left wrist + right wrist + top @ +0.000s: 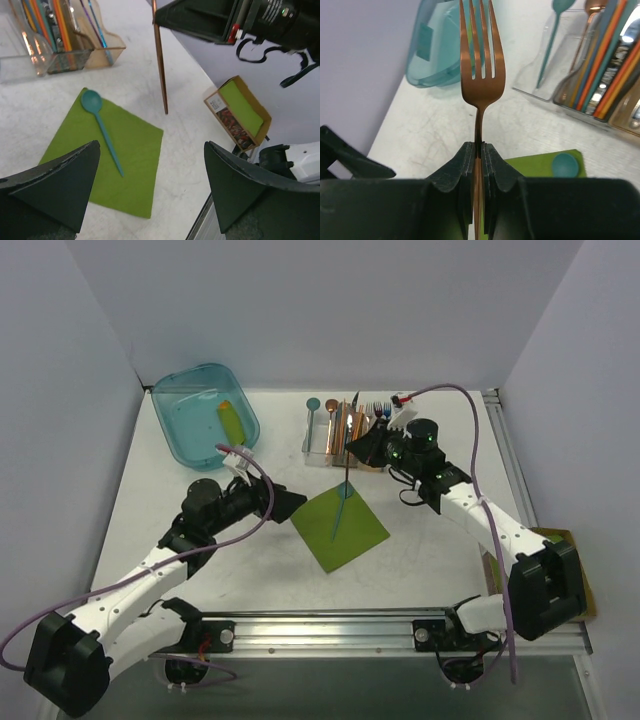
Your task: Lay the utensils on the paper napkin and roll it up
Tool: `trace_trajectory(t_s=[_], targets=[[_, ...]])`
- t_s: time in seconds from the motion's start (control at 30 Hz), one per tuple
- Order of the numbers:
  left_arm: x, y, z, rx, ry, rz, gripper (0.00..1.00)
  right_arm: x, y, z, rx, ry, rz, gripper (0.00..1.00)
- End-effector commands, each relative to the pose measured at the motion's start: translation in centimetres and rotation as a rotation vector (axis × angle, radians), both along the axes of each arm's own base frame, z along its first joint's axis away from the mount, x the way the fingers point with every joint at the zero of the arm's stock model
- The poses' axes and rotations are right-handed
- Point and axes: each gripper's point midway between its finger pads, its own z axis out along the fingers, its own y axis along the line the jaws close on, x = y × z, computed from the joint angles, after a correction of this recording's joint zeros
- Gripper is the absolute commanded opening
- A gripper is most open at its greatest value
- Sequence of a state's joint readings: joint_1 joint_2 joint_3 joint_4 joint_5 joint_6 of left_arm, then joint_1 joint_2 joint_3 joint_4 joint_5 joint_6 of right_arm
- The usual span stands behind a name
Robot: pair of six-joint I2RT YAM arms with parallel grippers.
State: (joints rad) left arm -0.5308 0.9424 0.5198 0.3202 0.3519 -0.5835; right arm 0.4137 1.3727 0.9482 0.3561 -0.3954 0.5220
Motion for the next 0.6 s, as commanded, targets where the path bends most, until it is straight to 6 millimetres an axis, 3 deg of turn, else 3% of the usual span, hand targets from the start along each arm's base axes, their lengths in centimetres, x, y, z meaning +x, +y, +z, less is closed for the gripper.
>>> trace_trajectory(t_s=[0.0, 0.23, 0.57], targets=[[0.0, -1.9, 6.0, -0.121, -0.112, -0.083, 0.94, -2.6, 2.2, 5.8, 0.148, -0.155, 0.115, 0.0], [-0.4, -4.6, 7.4, -0.195, -0.094, -0.228, 1.0, -5.9, 3.9, 8.3, 0.262, -0.201, 0.229, 0.0], [-0.2, -5.8, 9.2, -0.254, -0.11, -0.276, 0.79, -8.4, 5.3, 10.0, 0.394, -0.192, 0.314, 0.0]])
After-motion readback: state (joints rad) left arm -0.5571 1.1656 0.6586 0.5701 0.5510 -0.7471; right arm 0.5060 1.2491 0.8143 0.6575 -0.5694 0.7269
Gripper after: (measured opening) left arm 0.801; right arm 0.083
